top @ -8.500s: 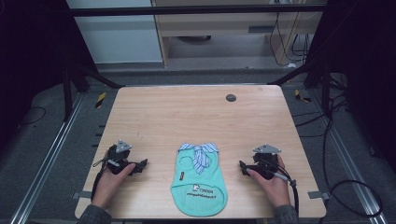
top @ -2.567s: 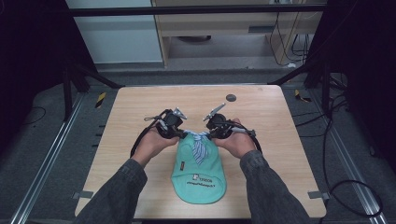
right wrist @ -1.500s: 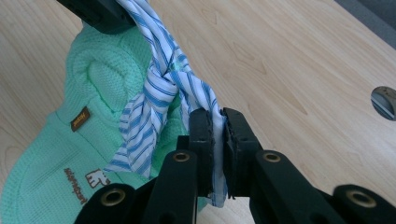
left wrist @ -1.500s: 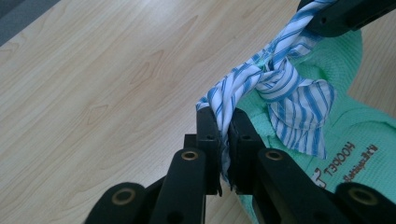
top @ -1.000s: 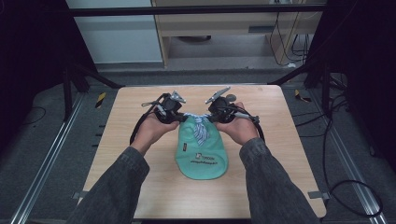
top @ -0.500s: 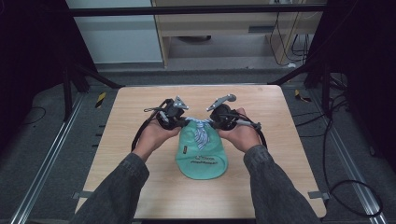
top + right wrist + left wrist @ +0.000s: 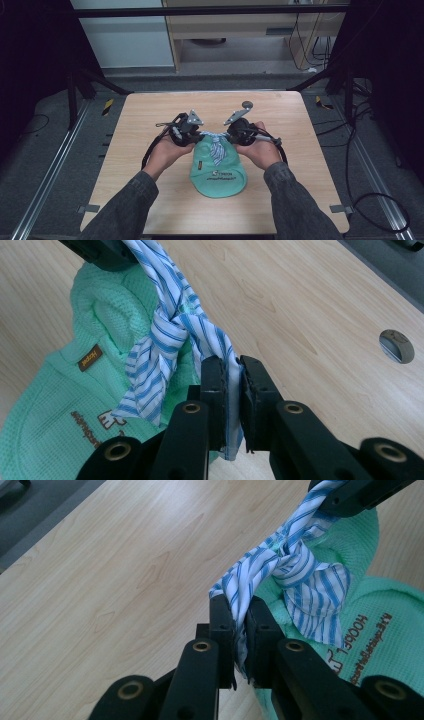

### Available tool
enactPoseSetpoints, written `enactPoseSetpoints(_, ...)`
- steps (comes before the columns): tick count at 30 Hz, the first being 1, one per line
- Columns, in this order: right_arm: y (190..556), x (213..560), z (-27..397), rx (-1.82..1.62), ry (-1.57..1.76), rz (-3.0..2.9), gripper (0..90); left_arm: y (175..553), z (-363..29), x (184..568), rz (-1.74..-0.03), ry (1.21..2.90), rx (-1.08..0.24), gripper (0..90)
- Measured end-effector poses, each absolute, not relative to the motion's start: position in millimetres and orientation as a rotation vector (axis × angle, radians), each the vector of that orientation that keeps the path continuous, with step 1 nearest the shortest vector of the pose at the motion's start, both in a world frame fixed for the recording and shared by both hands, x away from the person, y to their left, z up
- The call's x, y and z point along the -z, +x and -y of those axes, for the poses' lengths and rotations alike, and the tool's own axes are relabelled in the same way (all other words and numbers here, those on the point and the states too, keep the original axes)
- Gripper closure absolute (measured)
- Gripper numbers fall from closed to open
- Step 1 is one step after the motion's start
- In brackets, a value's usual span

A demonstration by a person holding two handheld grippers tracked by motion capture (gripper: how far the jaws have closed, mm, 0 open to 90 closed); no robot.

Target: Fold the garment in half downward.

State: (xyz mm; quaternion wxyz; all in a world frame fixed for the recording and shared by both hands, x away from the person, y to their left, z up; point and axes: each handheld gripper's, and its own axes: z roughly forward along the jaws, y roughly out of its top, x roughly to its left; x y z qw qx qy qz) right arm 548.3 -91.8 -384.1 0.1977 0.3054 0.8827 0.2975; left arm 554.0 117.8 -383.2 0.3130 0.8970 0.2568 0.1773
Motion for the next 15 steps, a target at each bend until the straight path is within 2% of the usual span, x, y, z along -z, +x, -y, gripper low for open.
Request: enactPoseSetpoints(15, 535, 398, 93, -0.822, 0.839, -2.496, 79.9, 536, -118, 402, -0.653, 2.38, -0.442, 82.8)
